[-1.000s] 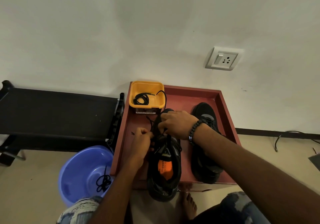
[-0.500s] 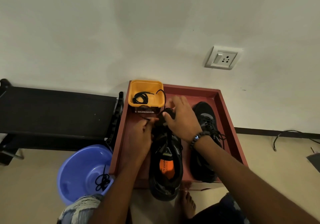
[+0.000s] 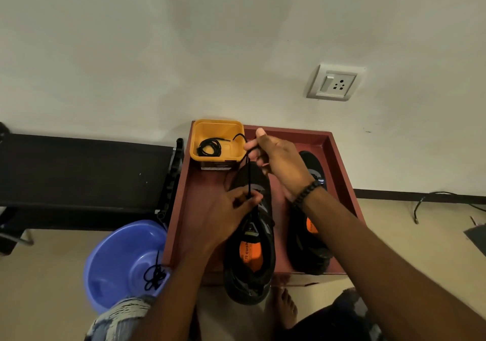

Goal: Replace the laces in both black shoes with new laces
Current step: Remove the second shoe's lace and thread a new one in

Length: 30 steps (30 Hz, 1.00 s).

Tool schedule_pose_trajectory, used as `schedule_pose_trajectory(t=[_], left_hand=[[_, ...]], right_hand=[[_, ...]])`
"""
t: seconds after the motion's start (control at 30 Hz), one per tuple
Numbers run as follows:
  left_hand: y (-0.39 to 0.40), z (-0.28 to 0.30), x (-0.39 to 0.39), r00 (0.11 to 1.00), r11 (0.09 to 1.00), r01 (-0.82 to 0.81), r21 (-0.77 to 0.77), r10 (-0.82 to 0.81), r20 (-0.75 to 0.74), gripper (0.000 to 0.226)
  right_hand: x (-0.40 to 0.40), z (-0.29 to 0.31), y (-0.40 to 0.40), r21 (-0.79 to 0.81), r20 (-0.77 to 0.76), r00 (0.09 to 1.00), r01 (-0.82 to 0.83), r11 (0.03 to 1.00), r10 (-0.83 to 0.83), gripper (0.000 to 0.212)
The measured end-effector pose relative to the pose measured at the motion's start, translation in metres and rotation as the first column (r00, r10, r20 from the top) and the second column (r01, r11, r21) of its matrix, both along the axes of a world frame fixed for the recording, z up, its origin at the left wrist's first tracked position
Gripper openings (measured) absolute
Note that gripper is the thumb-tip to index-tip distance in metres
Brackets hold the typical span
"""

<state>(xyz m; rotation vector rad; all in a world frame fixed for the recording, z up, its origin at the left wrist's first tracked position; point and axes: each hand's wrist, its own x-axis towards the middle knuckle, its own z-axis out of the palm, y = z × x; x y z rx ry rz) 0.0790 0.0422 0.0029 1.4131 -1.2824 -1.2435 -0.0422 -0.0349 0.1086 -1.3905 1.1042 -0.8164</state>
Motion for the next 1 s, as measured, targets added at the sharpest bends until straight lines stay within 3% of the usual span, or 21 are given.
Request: schedule_pose_trajectory(t=[0.07, 0.17, 0.23, 0.3, 0.33, 0.43, 0.5, 0.57, 0.67, 0.77, 0.8, 0.93, 1.0], left_hand=[[0.000, 0.003, -0.005, 0.995, 0.994, -0.104, -0.036, 0.104, 0.006, 0.026], [-0.002, 0.013, 0.010, 0.870, 0.893, -0.448, -0.038, 0.426, -0.246, 0.032], [-0.004, 0.019, 0.022, 0.787, 0.858, -0.512, -0.029, 0.456, -0.416, 0.035], [-0.005, 0.017, 0.027, 0.778, 0.866, -0.499, -0.027, 0.433, -0.455, 0.039], [-0.005, 0.013, 0.028, 0.797, 0.875, -0.484, 0.006, 0.443, -0.410, 0.043], [-0.003, 0.003, 0.031, 0.859, 0.861, -0.469, 0.200, 0.497, -0.126, 0.062], [0.001, -0.003, 0.031, 0.891, 0.886, -0.422, 0.193, 0.367, 0.266, 0.063], [0.004, -0.006, 0.027, 0.867, 0.928, -0.335, 0.160, 0.237, 0.437, 0.067], [0.001, -0.006, 0.016, 0.901, 0.956, -0.276, 0.101, 0.221, 0.374, 0.057], [-0.005, -0.009, 0.004, 0.970, 0.976, -0.212, 0.057, 0.203, 0.134, 0.022], [-0.006, -0.012, 0.000, 0.979, 0.985, -0.166, 0.042, 0.160, 0.128, 0.017], [-0.004, -0.017, -0.008, 0.959, 0.998, -0.063, -0.021, 0.067, 0.274, 0.043], [-0.004, -0.016, -0.006, 0.958, 0.997, -0.072, -0.029, 0.077, 0.275, 0.053]], right_hand=[[-0.003, -0.001, -0.003, 0.007, 0.024, 1.000, 0.006, 1.000, -0.006, 0.043], [-0.013, -0.020, 0.001, -0.093, -0.288, 0.953, -0.127, 0.988, 0.095, 0.037], [-0.017, -0.041, 0.009, -0.089, -0.555, 0.796, -0.344, 0.935, 0.240, 0.029], [-0.016, -0.059, 0.016, -0.076, -0.705, 0.650, -0.466, 0.882, 0.282, 0.024], [-0.016, -0.064, 0.018, -0.107, -0.718, 0.651, -0.453, 0.885, 0.246, 0.020], [-0.023, -0.069, 0.010, -0.222, -0.631, 0.775, -0.217, 0.950, 0.030, 0.010], [-0.031, -0.070, 0.006, -0.182, -0.627, 0.779, -0.176, 0.967, 0.024, 0.007], [-0.036, -0.071, 0.006, -0.116, -0.666, 0.739, -0.232, 0.966, 0.098, 0.008], [-0.042, -0.072, 0.009, -0.122, -0.671, 0.732, -0.268, 0.956, 0.119, 0.008], [-0.046, -0.072, 0.013, -0.178, -0.669, 0.735, -0.302, 0.937, 0.110, 0.012], [-0.046, -0.072, 0.014, -0.166, -0.683, 0.719, -0.321, 0.933, 0.126, 0.012], [-0.036, -0.062, 0.015, -0.107, -0.781, 0.599, -0.408, 0.907, 0.178, 0.010], [-0.024, -0.055, 0.017, -0.101, -0.870, 0.468, -0.472, 0.876, 0.153, 0.014]])
